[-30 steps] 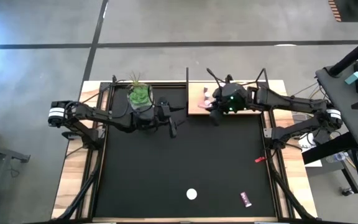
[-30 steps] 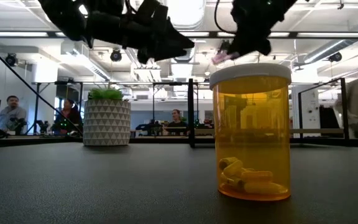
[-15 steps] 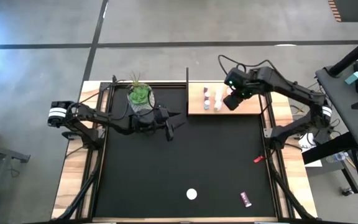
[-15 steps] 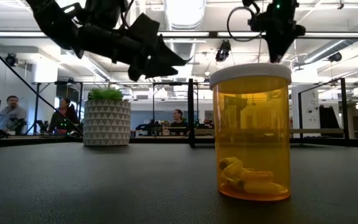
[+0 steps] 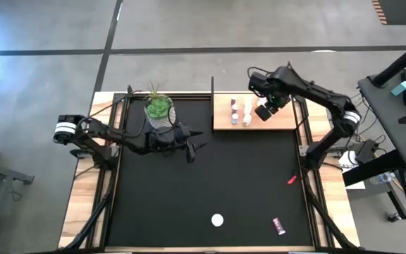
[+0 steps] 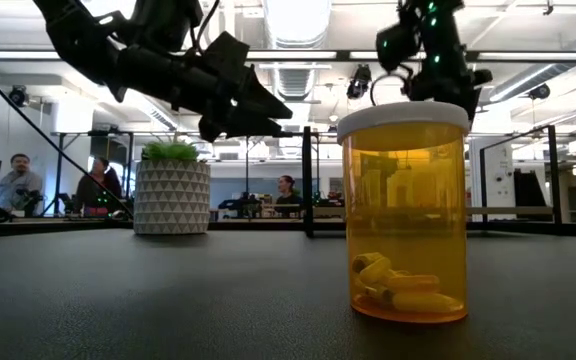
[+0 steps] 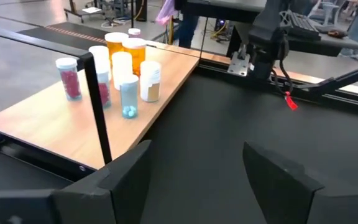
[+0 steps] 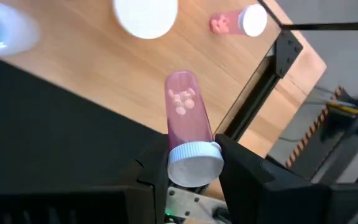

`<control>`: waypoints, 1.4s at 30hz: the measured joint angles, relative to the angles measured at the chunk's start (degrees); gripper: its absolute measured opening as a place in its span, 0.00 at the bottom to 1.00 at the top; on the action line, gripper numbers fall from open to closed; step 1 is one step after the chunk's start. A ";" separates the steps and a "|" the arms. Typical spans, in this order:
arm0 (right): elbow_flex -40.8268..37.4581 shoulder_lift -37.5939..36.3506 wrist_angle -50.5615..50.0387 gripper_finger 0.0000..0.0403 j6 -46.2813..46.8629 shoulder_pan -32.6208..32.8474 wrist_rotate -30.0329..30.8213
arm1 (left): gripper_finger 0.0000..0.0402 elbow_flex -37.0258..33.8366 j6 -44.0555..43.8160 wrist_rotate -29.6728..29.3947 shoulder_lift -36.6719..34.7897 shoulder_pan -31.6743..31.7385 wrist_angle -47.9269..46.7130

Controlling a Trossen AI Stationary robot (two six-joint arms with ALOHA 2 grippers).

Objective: Pick and place medicine bottles onto shelf by color
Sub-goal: Put the left pink pill bottle on the shelf aligned with the other pink pill bottle

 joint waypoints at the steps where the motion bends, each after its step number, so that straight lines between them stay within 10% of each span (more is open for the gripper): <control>1: -0.02 0.91 0.00 0.26 -0.13 -0.73 0.00 | 0.58 0.00 0.05 0.04 0.00 -0.10 -0.03; 42: -7.69 10.57 5.63 0.26 -17.70 -12.60 -1.11 | 0.58 0.00 0.68 0.20 0.00 -0.27 -1.16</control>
